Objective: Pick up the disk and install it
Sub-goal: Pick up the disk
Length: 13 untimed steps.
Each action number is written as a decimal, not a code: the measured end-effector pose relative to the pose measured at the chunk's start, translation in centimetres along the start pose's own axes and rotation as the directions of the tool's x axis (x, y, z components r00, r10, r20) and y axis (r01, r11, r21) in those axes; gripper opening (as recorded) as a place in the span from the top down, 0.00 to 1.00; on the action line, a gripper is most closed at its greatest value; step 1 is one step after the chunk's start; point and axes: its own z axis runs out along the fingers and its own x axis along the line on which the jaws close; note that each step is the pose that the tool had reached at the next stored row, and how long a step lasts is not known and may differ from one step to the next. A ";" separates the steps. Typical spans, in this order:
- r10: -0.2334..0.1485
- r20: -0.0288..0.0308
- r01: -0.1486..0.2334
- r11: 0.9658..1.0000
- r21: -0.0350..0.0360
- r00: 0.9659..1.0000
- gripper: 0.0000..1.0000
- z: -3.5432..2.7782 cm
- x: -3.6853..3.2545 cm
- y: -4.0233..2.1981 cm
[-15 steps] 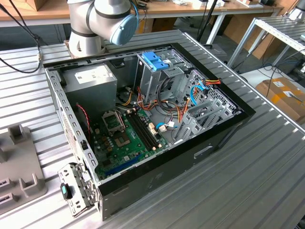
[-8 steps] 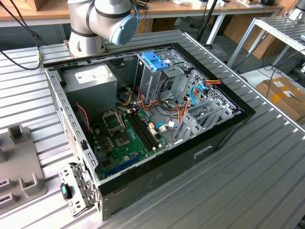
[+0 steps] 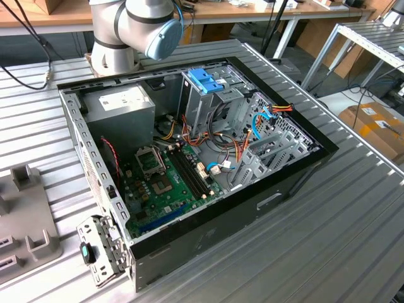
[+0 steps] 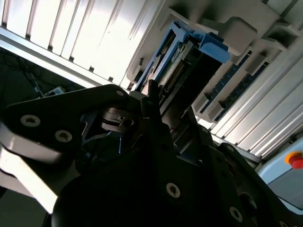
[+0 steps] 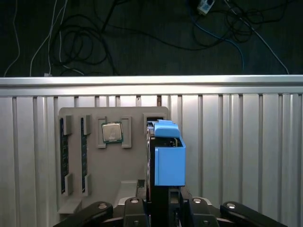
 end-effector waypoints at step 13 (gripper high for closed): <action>0.000 0.000 0.000 1.000 0.000 1.000 0.65 -4.57 0.05 -0.07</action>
